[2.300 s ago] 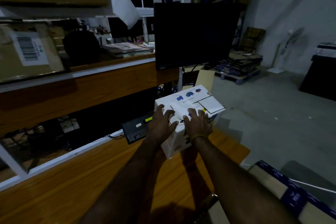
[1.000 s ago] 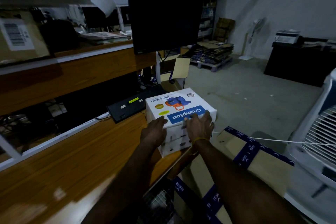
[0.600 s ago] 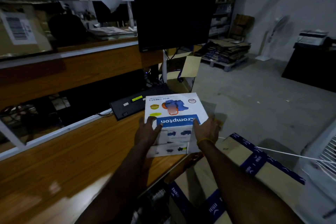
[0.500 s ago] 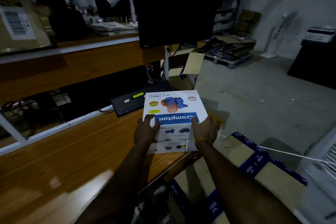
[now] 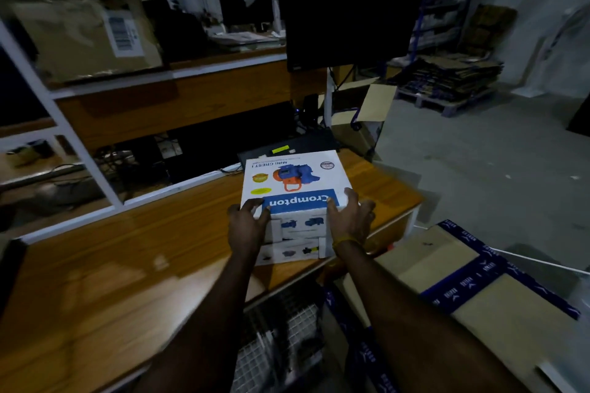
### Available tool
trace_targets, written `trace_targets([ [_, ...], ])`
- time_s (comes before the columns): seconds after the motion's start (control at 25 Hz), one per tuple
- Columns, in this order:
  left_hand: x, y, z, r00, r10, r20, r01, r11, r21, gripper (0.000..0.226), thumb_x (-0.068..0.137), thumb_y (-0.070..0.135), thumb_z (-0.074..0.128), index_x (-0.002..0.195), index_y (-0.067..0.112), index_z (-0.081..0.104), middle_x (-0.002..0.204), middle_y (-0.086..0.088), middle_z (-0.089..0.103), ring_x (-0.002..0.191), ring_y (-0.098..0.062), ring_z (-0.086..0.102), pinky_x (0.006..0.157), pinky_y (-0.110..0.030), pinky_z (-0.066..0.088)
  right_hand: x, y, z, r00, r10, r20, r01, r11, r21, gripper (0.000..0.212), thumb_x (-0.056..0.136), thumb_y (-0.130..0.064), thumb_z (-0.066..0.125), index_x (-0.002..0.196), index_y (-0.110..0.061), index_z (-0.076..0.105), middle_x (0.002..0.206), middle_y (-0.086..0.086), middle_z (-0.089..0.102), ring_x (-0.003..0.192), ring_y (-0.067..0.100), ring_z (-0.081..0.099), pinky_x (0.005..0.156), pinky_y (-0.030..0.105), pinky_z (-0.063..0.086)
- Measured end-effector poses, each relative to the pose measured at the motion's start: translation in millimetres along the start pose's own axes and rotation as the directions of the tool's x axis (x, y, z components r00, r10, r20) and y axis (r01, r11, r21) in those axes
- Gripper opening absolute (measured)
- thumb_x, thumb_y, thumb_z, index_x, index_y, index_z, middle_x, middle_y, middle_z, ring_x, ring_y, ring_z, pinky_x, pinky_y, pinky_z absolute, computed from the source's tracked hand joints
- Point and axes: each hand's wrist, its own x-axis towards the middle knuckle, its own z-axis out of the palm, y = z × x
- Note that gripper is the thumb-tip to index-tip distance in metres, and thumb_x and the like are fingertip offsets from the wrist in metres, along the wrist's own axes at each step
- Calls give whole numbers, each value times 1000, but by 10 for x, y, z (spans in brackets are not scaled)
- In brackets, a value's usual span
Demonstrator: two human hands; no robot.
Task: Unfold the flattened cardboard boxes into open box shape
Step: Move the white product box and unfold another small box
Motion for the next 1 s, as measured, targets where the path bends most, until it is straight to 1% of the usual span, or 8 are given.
trace_targets([
  [0.12, -328, -399, -564, 996, -59, -74, 55, 997, -51, 36, 94, 43, 61, 126, 27, 64, 135, -19, 47, 115, -35, 56, 82, -39, 51, -606, -197, 133, 996, -64, 60, 62, 998, 28, 59, 89, -53, 63, 140, -27, 47, 133, 16, 40, 120, 35, 43, 83, 39, 48],
  [0.32, -1024, -1076, -1434, 969, -81, -233, 49, 989, -137, 30, 94, 32, 65, 121, 21, 68, 136, -15, 42, 109, -32, 60, 83, -31, 51, -1660, -444, 321, 966, -217, 142, 189, 963, 191, 44, 87, -39, 72, 128, -26, 62, 125, 13, 44, 109, 32, 46, 75, 29, 39],
  [0.48, -1456, -1534, -1846, 952, -65, -299, 26, 991, -131, 32, 92, 31, 68, 123, 27, 65, 144, -9, 34, 109, -32, 63, 83, -40, 58, -2289, -491, 468, 939, -306, 153, 237, 905, 354, 45, 84, -26, 77, 126, -20, 63, 121, 11, 42, 104, 27, 47, 74, 40, 55],
  [0.6, -1695, -1661, -2004, 937, -64, -342, 25, 993, -119, 34, 92, 22, 69, 126, 22, 65, 145, -15, 32, 116, -34, 57, 91, -41, 54, -2519, -465, 570, 932, -333, 141, 254, 881, 399, 45, 85, -17, 77, 127, -17, 63, 121, 12, 41, 102, 24, 47, 80, 43, 56],
  [0.68, -1813, -1690, -2050, 935, -41, -353, 28, 999, -42, 38, 92, 17, 68, 130, 23, 63, 148, -17, 30, 125, -36, 51, 95, -44, 52, -2668, -509, 629, 920, -344, 189, 258, 892, 372, 42, 89, -15, 71, 130, -16, 62, 129, 16, 38, 107, 22, 45, 89, 40, 54],
  [0.8, -1853, -1720, -2048, 956, 27, -291, 50, 966, 254, 67, 83, 0, 71, 138, 33, 54, 157, -18, 22, 137, -40, 35, 90, -47, 53, -2809, -595, 738, 910, -353, 220, 300, 923, 240, 40, 93, -17, 66, 133, -21, 62, 137, 16, 35, 116, 31, 48, 98, 39, 50],
  [0.92, -1791, -1793, -2109, 968, -21, -251, 107, 938, 331, 84, 79, -4, 70, 147, 38, 41, 163, -15, 8, 133, -43, 36, 77, -46, 56, -2802, -594, 859, 894, -381, 237, 368, 925, 99, 52, 89, -22, 71, 138, -28, 56, 133, 17, 39, 112, 35, 50, 93, 48, 52],
  [1.0, -1734, -1889, -2124, 974, -11, -228, 99, 920, 380, 94, 80, 1, 72, 151, 43, 28, 165, -13, -1, 118, -43, 48, 66, -43, 55, -2783, -563, 947, 877, -372, 306, 391, 920, -3, 68, 85, -25, 75, 146, -33, 44, 137, 18, 37, 116, 35, 47, 95, 49, 49],
])
